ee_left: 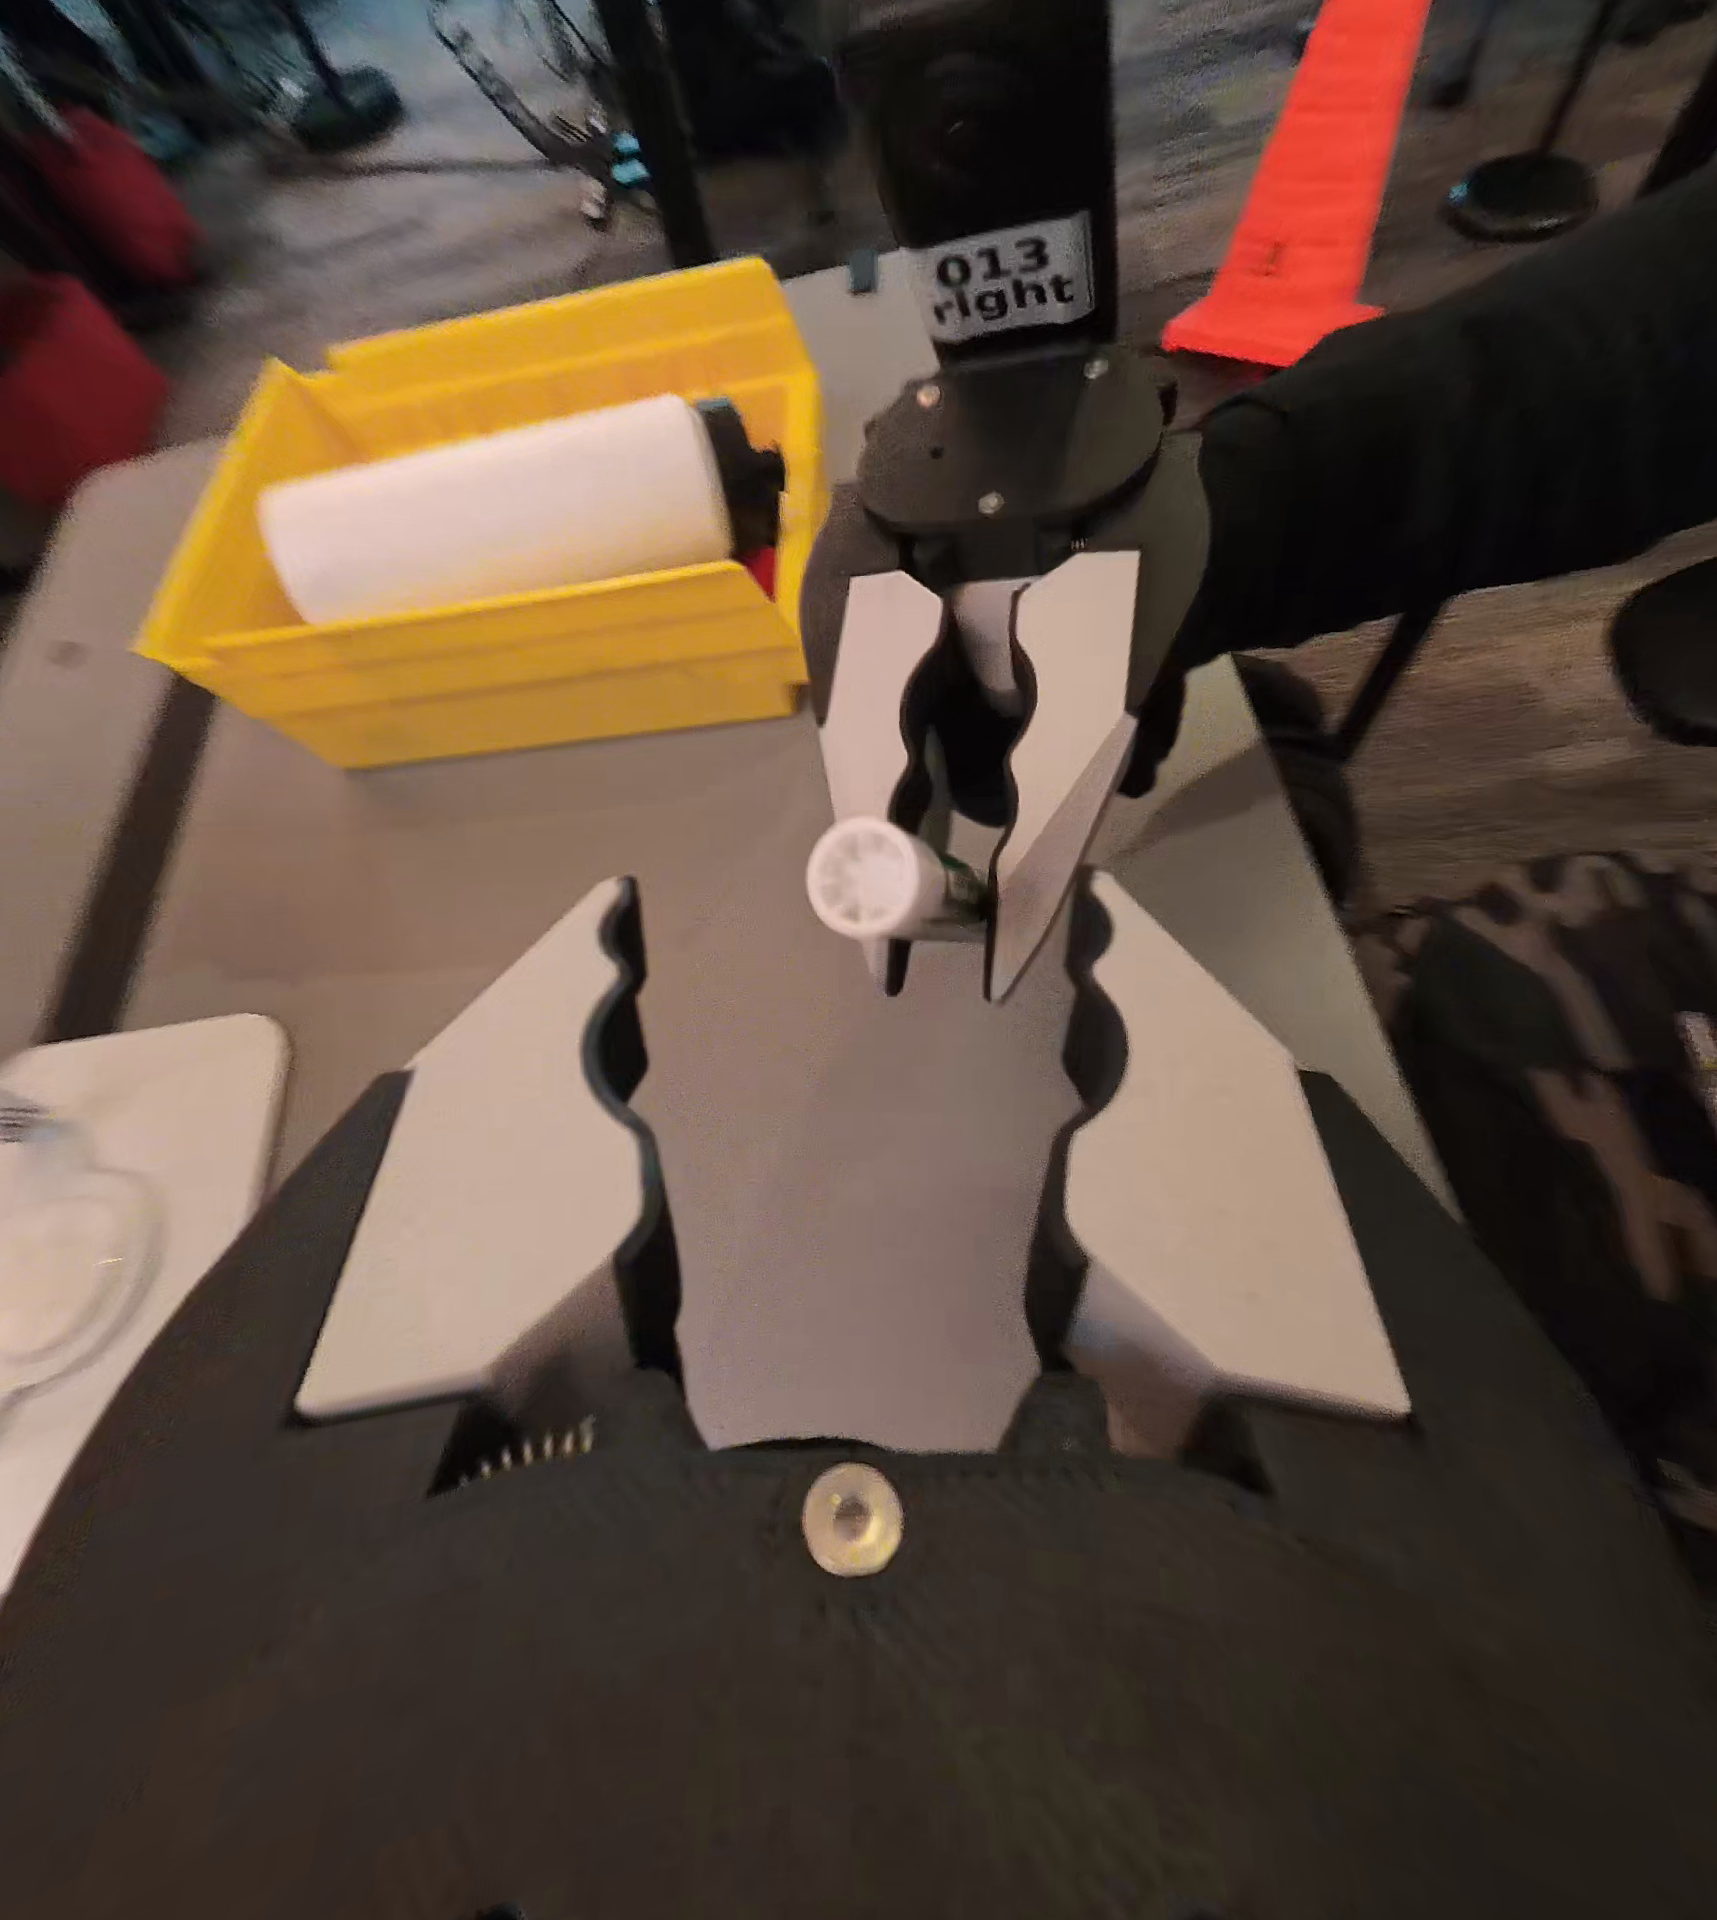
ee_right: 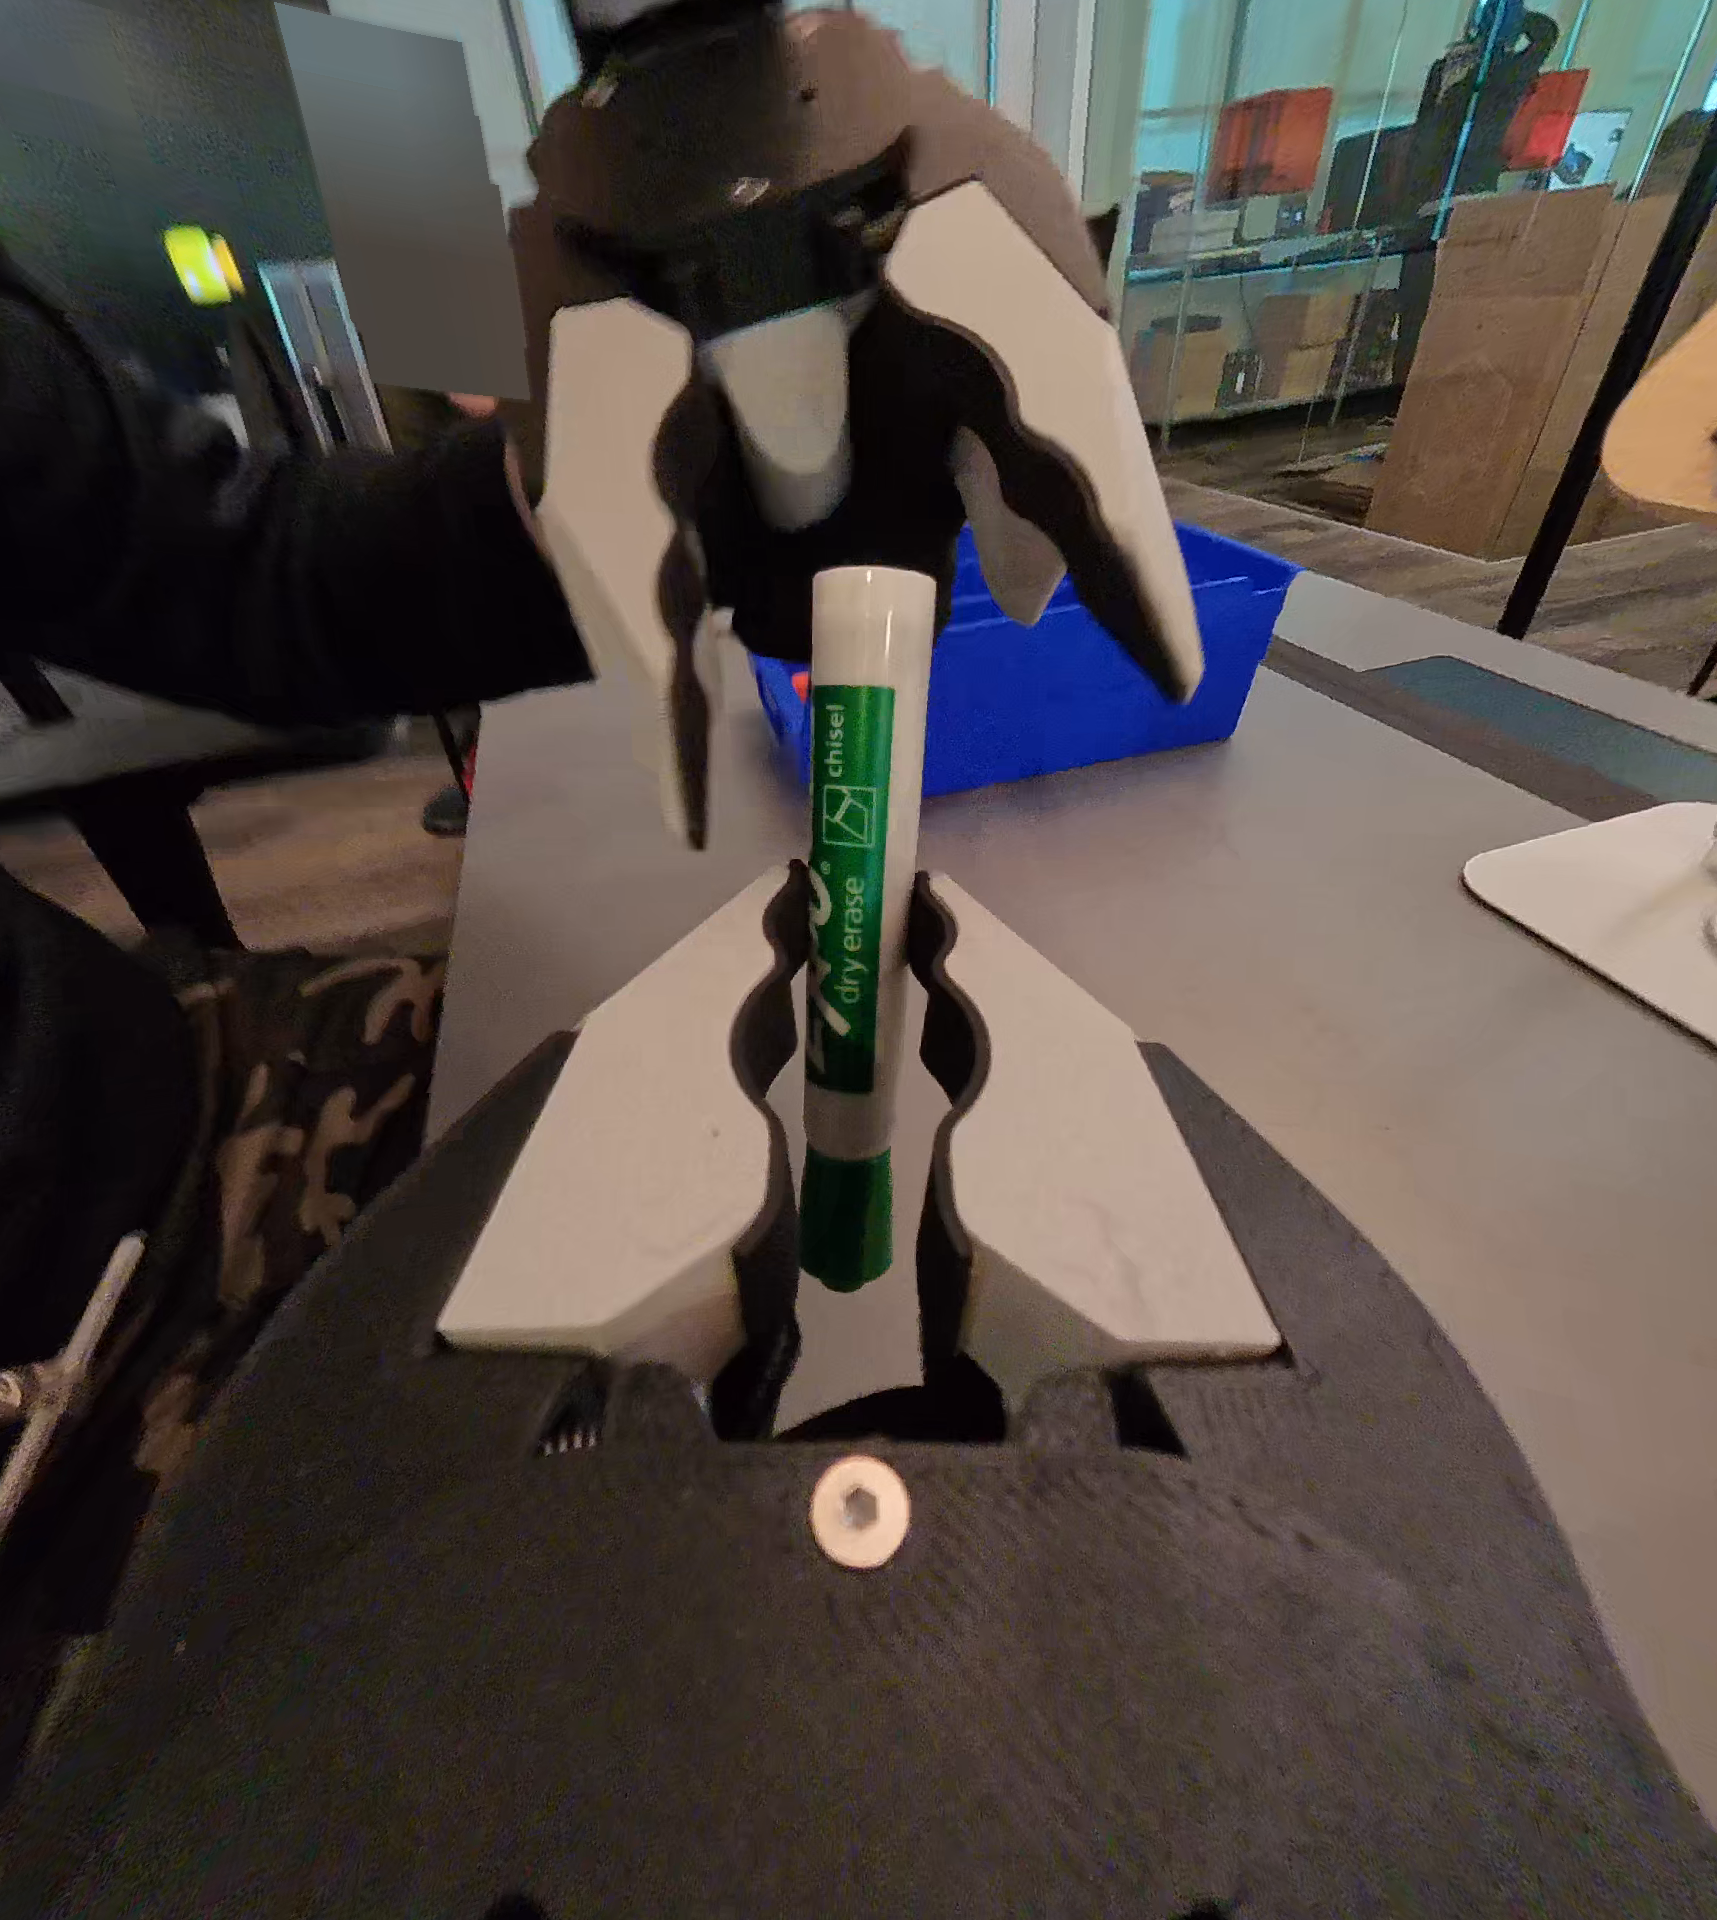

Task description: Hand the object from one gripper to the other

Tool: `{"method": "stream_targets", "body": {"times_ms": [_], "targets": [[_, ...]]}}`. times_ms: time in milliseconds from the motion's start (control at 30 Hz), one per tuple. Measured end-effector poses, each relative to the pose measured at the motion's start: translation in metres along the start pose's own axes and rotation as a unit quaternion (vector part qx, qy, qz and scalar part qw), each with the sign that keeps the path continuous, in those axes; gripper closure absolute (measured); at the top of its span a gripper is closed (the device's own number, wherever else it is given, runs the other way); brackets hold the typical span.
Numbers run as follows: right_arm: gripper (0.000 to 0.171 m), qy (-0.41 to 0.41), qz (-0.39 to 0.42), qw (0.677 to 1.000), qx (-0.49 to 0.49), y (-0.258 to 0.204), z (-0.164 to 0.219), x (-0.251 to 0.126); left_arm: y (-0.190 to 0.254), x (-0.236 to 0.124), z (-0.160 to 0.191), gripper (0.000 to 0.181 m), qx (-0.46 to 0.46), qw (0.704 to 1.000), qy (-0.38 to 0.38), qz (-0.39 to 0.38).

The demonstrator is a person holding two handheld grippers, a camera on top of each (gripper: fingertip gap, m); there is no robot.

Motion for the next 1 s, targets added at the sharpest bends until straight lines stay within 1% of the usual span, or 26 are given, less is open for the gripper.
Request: {"method": "stream_targets", "body": {"times_ms": [67,133,167,267,367,467,567,700,767,1000], "targets": [[0.154,0.035,-0.010,0.998,0.045,0.004,-0.004,-0.005,-0.006,-0.003,-0.004,0.084,0.054,0.996,0.021,-0.062],[0.154,0.075,-0.026,0.992,0.095,0.008,-0.009,-0.010,-0.007,-0.003,-0.004,0.066,0.129,0.984,0.021,-0.120],[0.154,0.092,-0.036,0.988,0.119,0.009,-0.011,-0.012,-0.006,-0.002,-0.004,0.057,0.170,0.973,0.016,-0.154],[0.153,0.120,-0.055,0.978,0.162,0.011,-0.014,-0.014,0.003,0.008,-0.001,0.043,0.280,0.936,0.000,-0.213],[0.154,0.131,-0.058,0.973,0.180,0.012,-0.015,-0.013,0.012,0.018,0.000,0.034,0.314,0.921,0.002,-0.230],[0.153,0.139,-0.059,0.970,0.188,0.012,-0.018,-0.012,0.015,0.029,0.005,0.028,0.307,0.923,-0.008,-0.232],[0.153,0.145,-0.056,0.969,0.191,0.012,-0.019,-0.012,0.017,0.035,0.004,0.027,0.304,0.922,-0.004,-0.241],[0.153,0.145,-0.056,0.968,0.195,0.013,-0.018,-0.011,0.014,0.039,0.006,0.037,0.305,0.917,-0.017,-0.258],[0.153,0.144,-0.055,0.968,0.197,0.013,-0.015,-0.011,0.011,0.037,0.006,0.047,0.307,0.914,-0.018,-0.266],[0.153,0.147,-0.052,0.969,0.192,0.013,-0.014,-0.012,0.011,0.037,0.006,0.049,0.312,0.912,-0.024,-0.264]]}}
Point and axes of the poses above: each gripper's, where its closed fingertips meet, x out along the fingers, z out of its underside, y = z × x across the jaws, the point moved 3 cm from there along -x, back along the fingers, and after that the axes turned 7 degrees about -z, right-handed, at the moved point
